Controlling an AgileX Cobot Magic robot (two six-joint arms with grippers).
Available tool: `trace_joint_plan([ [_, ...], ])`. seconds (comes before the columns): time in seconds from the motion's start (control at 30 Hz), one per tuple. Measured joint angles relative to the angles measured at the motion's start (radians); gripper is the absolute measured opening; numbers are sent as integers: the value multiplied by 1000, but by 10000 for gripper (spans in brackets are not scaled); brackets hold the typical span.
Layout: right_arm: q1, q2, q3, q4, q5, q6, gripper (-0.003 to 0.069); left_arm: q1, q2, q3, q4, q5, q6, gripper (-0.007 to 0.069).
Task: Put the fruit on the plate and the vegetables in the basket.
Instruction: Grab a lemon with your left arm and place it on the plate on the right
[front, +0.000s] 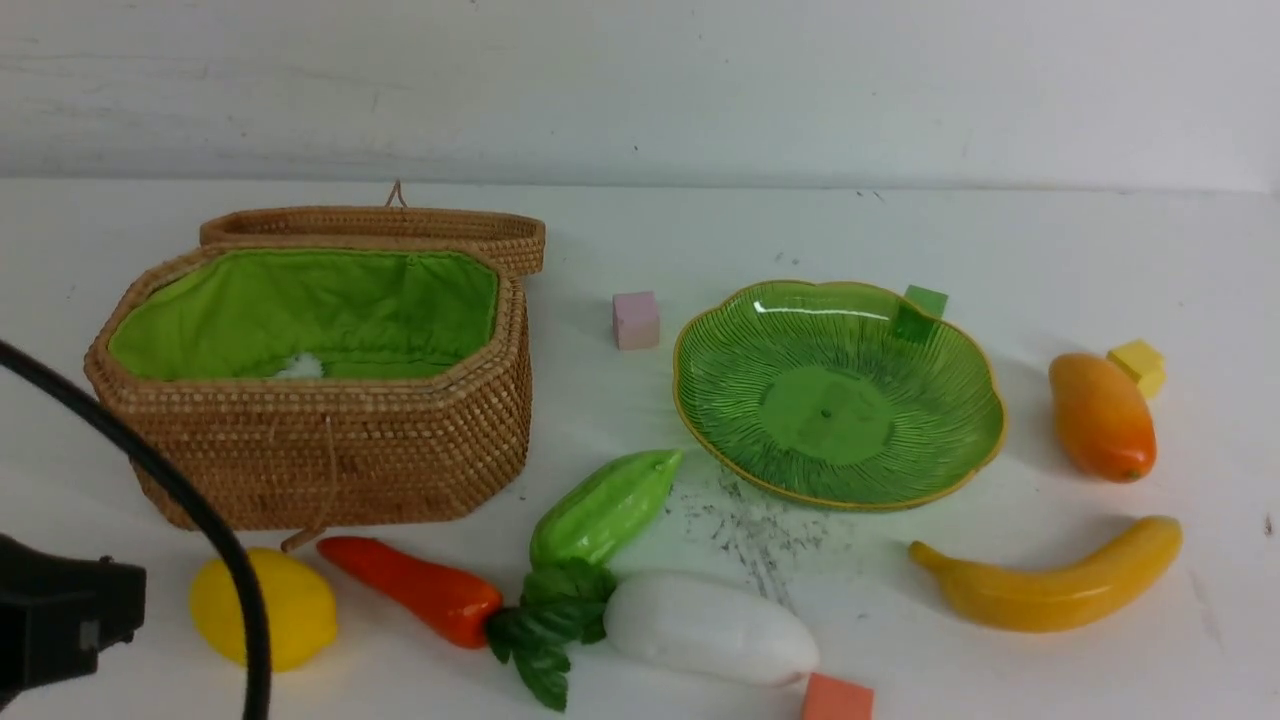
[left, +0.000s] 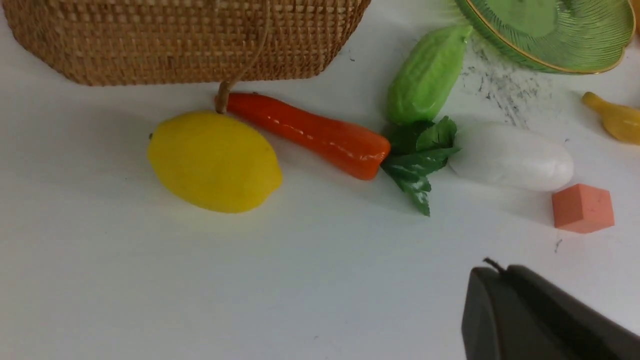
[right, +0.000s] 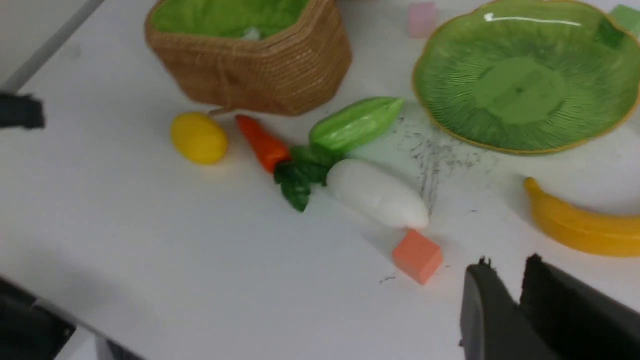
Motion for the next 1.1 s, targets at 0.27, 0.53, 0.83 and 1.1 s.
trace_joint_plan([
  [0.27,271,129,-167,-3,30,-21,120,-1,9,-50,27,145,-67,-13],
  [0.53,311,136,-169,-16,28,-39,128,-26,159,-55,95,147,-177,-12],
  [0.83,311,136,-162,-22,-5,-132,134,-26,484,-56,177,42,-244,293],
  [1.1,311,137,-137,-30,-9,-164,144,-26,678,-56,296,-154,-465,645],
])
